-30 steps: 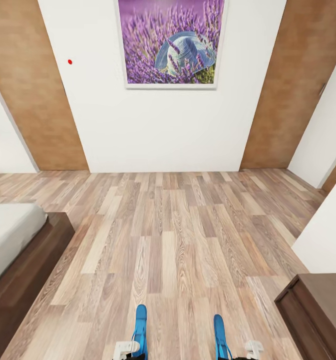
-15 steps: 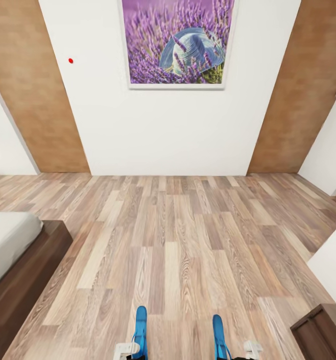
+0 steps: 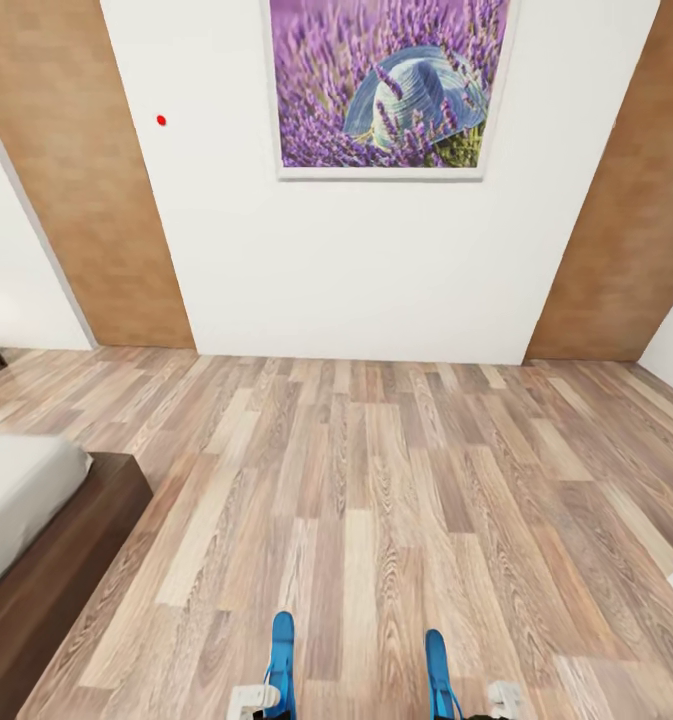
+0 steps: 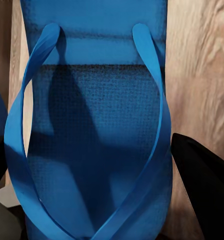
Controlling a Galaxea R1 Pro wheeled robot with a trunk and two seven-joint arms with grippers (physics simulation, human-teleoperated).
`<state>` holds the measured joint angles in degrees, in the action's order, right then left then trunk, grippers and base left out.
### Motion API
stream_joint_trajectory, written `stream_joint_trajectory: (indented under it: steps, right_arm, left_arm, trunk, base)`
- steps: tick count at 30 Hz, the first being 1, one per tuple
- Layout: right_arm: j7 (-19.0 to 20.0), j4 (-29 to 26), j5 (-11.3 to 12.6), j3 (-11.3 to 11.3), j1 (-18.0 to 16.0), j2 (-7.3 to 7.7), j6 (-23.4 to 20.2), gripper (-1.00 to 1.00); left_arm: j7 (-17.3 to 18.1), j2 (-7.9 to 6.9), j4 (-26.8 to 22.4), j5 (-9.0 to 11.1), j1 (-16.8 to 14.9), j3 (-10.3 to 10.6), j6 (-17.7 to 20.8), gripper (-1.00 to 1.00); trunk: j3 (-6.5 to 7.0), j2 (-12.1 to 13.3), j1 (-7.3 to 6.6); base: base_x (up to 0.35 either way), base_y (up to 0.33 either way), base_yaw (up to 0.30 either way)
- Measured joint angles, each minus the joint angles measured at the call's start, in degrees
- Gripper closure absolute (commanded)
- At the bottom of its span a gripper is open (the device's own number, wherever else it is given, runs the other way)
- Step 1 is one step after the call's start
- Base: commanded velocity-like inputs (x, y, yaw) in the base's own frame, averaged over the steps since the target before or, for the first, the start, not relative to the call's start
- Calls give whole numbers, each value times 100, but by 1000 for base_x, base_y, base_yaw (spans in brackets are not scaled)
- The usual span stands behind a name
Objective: In the bedroom, move the book from the bed onto either nightstand, and place the two sandals side by side next to the bed.
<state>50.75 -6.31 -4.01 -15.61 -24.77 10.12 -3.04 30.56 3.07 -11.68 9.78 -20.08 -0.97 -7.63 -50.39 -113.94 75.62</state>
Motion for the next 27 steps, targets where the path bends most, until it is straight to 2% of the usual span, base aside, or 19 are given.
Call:
stream_joint_trajectory:
  steps: [8,11,23,27]
  right_arm:
    - [0,7,-16,0,0,-9,3,100]
    - [-61,14,-24,5,1,22,3,100]
    - [-60,13,-21,-6,0,36,3,100]
    - [-61,13,-18,-7,0,47,3,100]
  left_arm:
    - [0,9,1,-1,1,1,0,100]
    - [11,64,1,-12,53,22,-8,100]
    - [9,62,0,-6,120,8,-9,100]
    - [9,-4,-31,3,122,-32,-5,100]
  trunk:
    - [0,0,0]
    - [-1,-1,2]
    - [0,0,3]
    - [0,0,3]
  base:
    - [319,0,11]
    - [0,0,0]
    - [0,0,0]
    - [0,0,0]
